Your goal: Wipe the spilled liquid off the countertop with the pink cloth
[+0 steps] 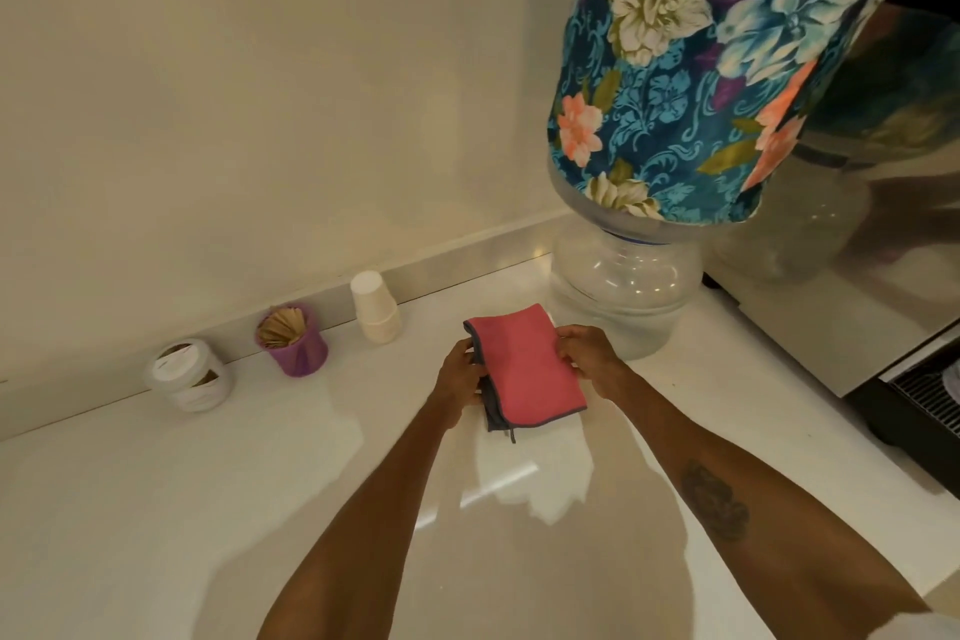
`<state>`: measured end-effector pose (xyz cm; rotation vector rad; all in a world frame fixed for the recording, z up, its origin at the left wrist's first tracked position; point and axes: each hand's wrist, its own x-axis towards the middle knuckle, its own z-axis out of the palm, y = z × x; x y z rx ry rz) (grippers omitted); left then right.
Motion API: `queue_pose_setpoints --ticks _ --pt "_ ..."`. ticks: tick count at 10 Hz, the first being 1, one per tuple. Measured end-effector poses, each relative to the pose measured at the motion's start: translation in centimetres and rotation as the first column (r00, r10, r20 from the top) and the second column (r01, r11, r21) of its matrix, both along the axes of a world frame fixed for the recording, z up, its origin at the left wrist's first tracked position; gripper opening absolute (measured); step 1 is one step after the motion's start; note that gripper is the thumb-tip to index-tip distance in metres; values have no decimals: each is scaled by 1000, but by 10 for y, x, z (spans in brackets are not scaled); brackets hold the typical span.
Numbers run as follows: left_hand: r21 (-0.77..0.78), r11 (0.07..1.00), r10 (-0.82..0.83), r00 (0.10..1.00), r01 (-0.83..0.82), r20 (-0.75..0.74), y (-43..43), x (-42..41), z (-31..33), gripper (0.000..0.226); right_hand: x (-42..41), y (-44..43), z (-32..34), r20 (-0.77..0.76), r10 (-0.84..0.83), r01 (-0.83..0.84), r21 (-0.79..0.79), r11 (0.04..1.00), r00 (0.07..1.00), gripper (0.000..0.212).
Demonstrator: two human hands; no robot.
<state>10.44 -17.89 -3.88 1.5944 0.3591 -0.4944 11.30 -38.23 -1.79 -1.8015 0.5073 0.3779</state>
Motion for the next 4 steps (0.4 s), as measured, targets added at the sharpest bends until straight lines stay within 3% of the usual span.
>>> queue_pose_setpoints --ticks 2,3,4 --pt "19 1000 14 1000 -15 24 -15 9 -7 56 4 -7 -9 30 -13 13 0 1000 999 29" --pt "158 987 11 995 -26 97 -11 3 -9 57 1 3 -10 81 29 -18 -132 991 996 22" --pt "469 883 -73 982 -18 174 4 -6 -10 57 -2 19 -11 140 63 -12 -334 942 988 24"
